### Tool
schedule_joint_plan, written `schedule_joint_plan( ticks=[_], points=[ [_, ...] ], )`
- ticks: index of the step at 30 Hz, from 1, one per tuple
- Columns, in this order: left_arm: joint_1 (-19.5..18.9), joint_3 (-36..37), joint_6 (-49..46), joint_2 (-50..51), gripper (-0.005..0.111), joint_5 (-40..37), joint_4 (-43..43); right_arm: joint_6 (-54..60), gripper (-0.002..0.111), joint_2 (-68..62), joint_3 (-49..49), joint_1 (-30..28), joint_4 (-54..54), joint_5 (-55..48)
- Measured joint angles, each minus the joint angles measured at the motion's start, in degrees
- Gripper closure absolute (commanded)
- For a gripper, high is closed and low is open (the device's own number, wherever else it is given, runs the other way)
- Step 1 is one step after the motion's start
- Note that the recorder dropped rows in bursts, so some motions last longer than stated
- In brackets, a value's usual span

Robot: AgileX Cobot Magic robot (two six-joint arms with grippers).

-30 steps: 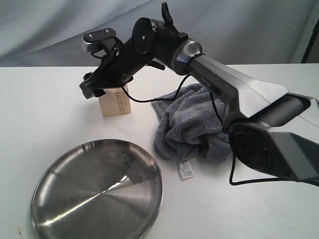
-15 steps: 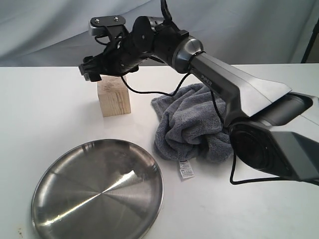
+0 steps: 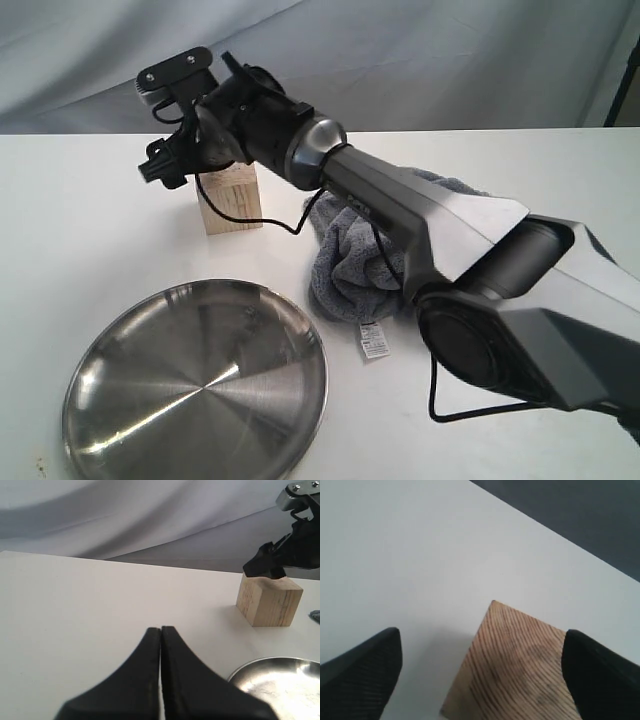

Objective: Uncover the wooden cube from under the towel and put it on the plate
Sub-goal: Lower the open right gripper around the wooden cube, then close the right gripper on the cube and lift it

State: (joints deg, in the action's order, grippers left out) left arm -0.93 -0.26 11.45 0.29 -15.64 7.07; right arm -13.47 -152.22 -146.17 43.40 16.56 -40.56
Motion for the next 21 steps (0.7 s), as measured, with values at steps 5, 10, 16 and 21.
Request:
schedule_joint_plan(
  ticks=[5, 10, 16, 21],
  points=[
    [0.0, 0.0, 0.0, 0.0, 0.104, 0.0, 0.0, -7.4, 0.023, 0.0, 0.0, 0.4, 2.2, 0.2],
    [0.0, 0.0, 0.0, 0.0, 0.104, 0.0, 0.0, -13.4, 0.010, 0.0, 0.0, 0.3, 6.3, -0.9],
    [0.0, 0.0, 0.0, 0.0, 0.104, 0.0, 0.0, -17.2, 0.004, 0.0, 0.0, 0.3, 7.2, -1.1],
    [0.0, 0.0, 0.0, 0.0, 0.104, 0.0, 0.0, -18.1, 0.004, 0.0, 0.0, 0.3, 7.6, -1.1]
  ],
)
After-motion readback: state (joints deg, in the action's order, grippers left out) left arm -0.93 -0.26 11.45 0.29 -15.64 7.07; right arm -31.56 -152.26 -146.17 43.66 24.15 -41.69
